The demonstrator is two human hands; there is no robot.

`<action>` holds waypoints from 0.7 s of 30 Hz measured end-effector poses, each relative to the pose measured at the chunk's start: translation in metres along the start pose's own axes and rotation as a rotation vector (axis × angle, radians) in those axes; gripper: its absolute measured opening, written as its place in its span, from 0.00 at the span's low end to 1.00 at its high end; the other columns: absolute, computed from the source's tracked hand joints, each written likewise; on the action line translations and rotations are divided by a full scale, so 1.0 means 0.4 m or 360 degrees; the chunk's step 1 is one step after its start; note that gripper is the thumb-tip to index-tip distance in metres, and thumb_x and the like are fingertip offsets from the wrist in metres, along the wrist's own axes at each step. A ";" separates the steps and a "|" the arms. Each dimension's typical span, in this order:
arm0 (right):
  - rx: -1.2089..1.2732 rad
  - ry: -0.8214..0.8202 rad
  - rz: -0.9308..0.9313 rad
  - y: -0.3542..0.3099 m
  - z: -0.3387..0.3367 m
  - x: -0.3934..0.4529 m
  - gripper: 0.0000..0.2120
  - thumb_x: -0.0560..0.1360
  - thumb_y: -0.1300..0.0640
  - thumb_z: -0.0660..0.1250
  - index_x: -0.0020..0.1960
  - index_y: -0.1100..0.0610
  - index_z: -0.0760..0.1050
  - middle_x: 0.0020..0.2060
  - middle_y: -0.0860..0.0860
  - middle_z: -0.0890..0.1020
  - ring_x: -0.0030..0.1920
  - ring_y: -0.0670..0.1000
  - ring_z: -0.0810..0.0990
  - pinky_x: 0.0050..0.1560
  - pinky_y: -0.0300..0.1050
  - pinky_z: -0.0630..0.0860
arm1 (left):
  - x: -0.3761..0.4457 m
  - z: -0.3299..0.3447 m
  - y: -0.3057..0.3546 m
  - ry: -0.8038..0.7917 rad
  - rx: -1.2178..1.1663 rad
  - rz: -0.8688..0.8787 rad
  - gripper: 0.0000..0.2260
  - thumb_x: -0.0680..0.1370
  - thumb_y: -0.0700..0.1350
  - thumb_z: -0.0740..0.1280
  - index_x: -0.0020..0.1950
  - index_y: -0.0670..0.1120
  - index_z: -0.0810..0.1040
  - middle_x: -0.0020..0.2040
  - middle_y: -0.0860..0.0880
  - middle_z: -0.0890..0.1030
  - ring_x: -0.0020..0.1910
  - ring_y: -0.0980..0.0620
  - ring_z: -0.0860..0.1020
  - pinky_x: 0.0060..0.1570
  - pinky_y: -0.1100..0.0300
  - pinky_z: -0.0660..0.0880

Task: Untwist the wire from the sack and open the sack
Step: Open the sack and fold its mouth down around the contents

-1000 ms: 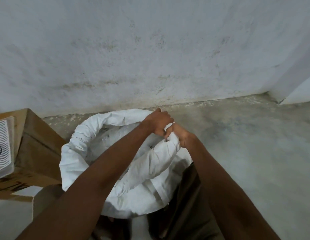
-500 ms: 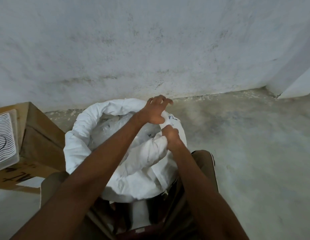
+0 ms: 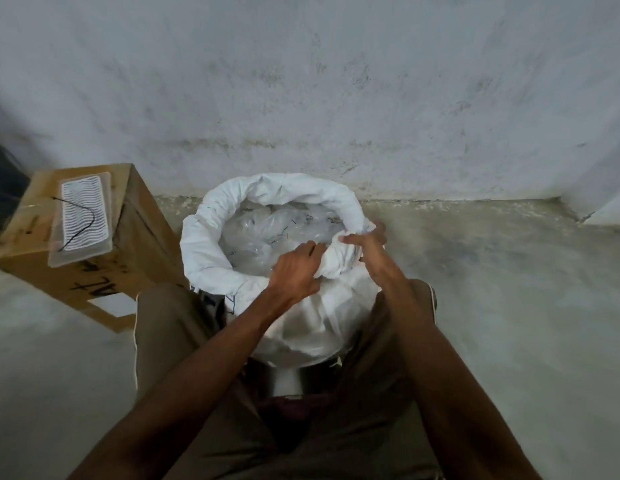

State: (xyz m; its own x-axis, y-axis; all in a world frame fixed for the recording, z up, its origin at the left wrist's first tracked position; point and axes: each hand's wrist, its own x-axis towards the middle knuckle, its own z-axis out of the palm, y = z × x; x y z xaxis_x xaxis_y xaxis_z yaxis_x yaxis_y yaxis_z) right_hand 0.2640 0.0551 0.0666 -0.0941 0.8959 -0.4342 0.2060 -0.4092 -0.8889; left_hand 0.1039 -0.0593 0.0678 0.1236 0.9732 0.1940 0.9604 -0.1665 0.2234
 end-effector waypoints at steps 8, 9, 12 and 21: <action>-0.1875 -0.0345 -0.1464 0.036 -0.039 -0.155 0.28 0.59 0.52 0.80 0.57 0.52 0.78 0.56 0.48 0.81 0.62 0.54 0.77 0.70 0.54 0.67 | -0.053 0.005 0.044 0.0390 0.0132 0.0385 0.22 0.55 0.32 0.77 0.47 0.40 0.78 0.37 0.43 0.80 0.32 0.43 0.78 0.30 0.56 0.73; -0.1932 -0.0270 -0.1539 0.034 -0.028 -0.159 0.21 0.59 0.53 0.79 0.51 0.53 0.78 0.47 0.49 0.82 0.52 0.55 0.80 0.57 0.51 0.74 | -0.060 0.008 0.040 0.0354 0.0065 0.0395 0.22 0.57 0.32 0.77 0.48 0.40 0.77 0.38 0.43 0.80 0.34 0.43 0.79 0.32 0.55 0.72; -0.1933 -0.0069 -0.1811 0.061 -0.018 -0.153 0.14 0.58 0.61 0.76 0.42 0.57 0.77 0.36 0.52 0.80 0.37 0.57 0.79 0.38 0.45 0.69 | -0.084 0.000 0.024 0.0155 -0.0374 0.0280 0.27 0.63 0.40 0.77 0.59 0.43 0.71 0.50 0.44 0.79 0.45 0.43 0.79 0.42 0.55 0.71; -0.2242 0.0039 -0.1885 0.119 0.014 -0.147 0.28 0.53 0.60 0.76 0.52 0.55 0.75 0.49 0.52 0.81 0.48 0.56 0.78 0.45 0.50 0.70 | -0.122 0.002 -0.079 -0.0150 -0.0319 -0.0082 0.17 0.66 0.41 0.72 0.53 0.49 0.75 0.48 0.50 0.81 0.48 0.45 0.79 0.44 0.52 0.76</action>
State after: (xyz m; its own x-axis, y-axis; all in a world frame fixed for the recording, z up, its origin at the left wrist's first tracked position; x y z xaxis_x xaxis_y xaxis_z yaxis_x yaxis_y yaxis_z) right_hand 0.2738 -0.0180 0.0489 -0.7702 0.5792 0.2670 0.6171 0.7825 0.0826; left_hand 0.0678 -0.1012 0.0504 0.1073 0.9902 0.0890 0.8984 -0.1349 0.4179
